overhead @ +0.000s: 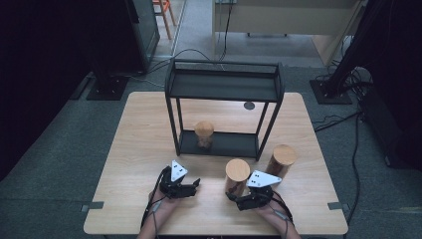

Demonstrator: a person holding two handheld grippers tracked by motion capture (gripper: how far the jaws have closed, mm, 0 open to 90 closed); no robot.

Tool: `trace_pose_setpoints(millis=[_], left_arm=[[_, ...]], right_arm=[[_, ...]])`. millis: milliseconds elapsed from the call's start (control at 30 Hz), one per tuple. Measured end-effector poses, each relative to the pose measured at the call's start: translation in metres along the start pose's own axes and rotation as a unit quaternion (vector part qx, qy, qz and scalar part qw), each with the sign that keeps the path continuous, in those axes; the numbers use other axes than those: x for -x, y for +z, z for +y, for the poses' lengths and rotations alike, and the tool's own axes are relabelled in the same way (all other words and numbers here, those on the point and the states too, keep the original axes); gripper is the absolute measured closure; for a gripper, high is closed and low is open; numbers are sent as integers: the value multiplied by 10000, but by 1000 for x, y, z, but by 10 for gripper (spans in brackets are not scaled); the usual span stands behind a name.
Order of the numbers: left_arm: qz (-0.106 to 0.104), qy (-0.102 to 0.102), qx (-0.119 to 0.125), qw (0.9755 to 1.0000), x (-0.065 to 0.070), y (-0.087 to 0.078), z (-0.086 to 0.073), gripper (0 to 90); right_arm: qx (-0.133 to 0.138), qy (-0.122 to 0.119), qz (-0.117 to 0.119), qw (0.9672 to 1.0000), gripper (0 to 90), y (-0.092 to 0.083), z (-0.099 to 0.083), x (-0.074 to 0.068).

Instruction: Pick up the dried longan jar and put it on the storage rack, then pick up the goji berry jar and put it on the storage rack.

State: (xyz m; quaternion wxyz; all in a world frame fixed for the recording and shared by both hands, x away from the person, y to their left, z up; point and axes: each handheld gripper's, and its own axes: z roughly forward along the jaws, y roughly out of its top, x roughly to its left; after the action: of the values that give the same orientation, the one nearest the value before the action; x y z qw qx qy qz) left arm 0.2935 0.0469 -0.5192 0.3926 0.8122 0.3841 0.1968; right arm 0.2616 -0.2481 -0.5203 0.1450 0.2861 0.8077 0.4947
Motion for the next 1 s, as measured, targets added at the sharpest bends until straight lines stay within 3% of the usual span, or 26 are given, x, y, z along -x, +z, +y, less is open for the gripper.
trace_pose_setpoints(millis=[200, 500, 1000], left_arm=[[-3, -52, 11, 10000, -1, 0, 0, 214], [46, 17, 46, 10000, 1, -1, 0, 215], [86, 24, 26, 10000, 2, 0, 0, 214]], right_arm=[[81, 39, -27, 10000, 136, -4, 4, -3], [-9, 135, -26, 9999, 132, -4, 8, -7], [120, 192, -204, 9995, 126, -12, 14, -9]])
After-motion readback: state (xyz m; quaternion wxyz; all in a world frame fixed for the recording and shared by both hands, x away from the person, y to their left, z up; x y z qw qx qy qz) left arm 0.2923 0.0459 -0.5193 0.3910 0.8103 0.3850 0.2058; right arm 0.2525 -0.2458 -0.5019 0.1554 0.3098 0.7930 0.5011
